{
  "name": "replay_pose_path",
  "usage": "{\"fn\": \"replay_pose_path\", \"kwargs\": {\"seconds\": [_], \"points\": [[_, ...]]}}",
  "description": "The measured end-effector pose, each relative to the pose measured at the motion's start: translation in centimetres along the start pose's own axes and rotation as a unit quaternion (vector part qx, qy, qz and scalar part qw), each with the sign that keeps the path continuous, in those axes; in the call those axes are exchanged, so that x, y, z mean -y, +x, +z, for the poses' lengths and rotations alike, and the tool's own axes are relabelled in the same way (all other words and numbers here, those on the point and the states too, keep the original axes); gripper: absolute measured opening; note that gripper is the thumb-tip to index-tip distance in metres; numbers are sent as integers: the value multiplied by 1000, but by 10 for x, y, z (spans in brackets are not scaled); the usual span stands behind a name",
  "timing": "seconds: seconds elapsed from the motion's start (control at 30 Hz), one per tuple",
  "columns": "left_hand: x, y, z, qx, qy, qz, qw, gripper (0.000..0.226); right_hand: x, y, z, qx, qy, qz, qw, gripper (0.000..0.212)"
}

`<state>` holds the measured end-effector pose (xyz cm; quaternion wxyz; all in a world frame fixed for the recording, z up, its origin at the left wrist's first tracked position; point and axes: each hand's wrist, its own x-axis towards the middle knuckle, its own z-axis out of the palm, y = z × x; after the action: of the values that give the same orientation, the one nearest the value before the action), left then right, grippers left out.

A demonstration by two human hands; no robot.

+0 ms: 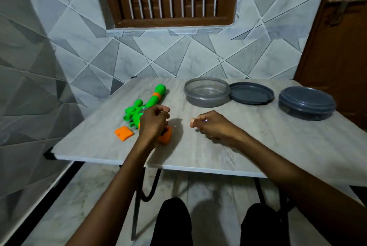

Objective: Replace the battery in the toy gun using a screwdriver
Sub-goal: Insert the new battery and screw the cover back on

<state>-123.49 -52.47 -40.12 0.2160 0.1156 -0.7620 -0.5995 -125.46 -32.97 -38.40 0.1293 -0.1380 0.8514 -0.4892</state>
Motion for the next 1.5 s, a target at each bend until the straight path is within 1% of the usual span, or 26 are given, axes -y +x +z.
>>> {"fn": "replay_pose_path", "kwargs": {"seconds": [0.07, 0.1, 0.17, 0.23, 0.3, 0.37, 0.43, 0.5, 0.57, 0.63, 0.7, 0.77, 0.8, 0.83, 0.87, 0.9, 0.93, 0.97, 1.0, 1.03, 1.07, 1.1, 1.17, 1.33, 1.5], "points": [[8, -4, -17, -35, 19, -9, 999, 11, 8, 2, 28, -46, -136, -80, 986, 44], [13, -4, -26, -53, 38, -12, 998, 12, 14, 2, 42, -65, -197, -101, 973, 44], [17, -8, -41, -88, 84, -27, 992, 16, 25, 1, 62, -75, -278, -113, 951, 55], [19, -10, -52, -100, 108, -61, 987, 23, 32, 2, 73, -54, -330, -114, 936, 59], [27, -7, -60, -80, 99, -107, 986, 30, 36, 4, 84, -28, -368, -113, 923, 59], [36, -6, -63, -41, 60, -135, 988, 28, 40, 7, 92, -28, -390, -111, 914, 57], [35, -9, -63, -34, 19, -155, 987, 23, 41, 11, 96, -41, -380, -109, 918, 54], [33, -9, -63, -33, -16, -166, 985, 39, 41, 12, 95, -54, -345, -107, 931, 50], [27, -10, -60, -23, -71, -194, 978, 34, 38, 14, 92, -65, -301, -108, 945, 48], [24, -9, -54, -11, -153, -225, 962, 31, 38, 12, 91, -68, -245, -113, 960, 46], [18, -9, -45, 35, -253, -240, 937, 34, 38, 8, 92, -74, -200, -128, 969, 44], [14, -8, -36, 51, -357, -251, 898, 31, 38, 4, 91, -68, -171, -141, 973, 42], [13, -8, -32, 46, -399, -255, 879, 26, 38, 2, 89, -49, -137, -134, 980, 40], [12, -10, -29, 45, -430, -251, 866, 21, 38, 0, 86, -21, -69, -111, 991, 35], [13, -10, -26, 40, -440, -246, 863, 18, 38, -1, 80, 8, 29, -72, 997, 30], [16, -11, -23, 38, -445, -242, 862, 18, 38, 1, 73, 29, 133, -26, 990, 25], [18, -12, -21, 33, -448, -242, 860, 21, 37, 3, 63, 50, 233, 22, 971, 18], [20, -12, -19, 27, -458, -243, 854, 23, 37, 6, 52, 76, 324, 68, 941, 12], [22, -11, -17, 21, -467, -244, 850, 24, 37, 8, 43, 102, 397, 110, 906, 11], [22, -10, -16, 18, -476, -244, 845, 22, 36, 10, 35, 123, 442, 141, 877, 16], [20, -11, -15, 16, -481, -244, 842, 17, 33, 11, 30, 136, 464, 162, 860, 22], [18, -11, -12, 18, -482, -244, 841, 13, 30, 13, 27, 142, 474, 176, 851, 28], [18, -10, -8, 24, -475, -238, 847, 8, 23, 17, 26, 142, 486, 187, 842, 34], [20, -9, -2, 23, -465, -234, 854, 13, 16, 20, 24, 129, 502, 177, 837, 19], [22, -10, -2, 31, -476, -229, 849, 8, 9, 16, 23, 92, 533, 162, 825, 27]]}}
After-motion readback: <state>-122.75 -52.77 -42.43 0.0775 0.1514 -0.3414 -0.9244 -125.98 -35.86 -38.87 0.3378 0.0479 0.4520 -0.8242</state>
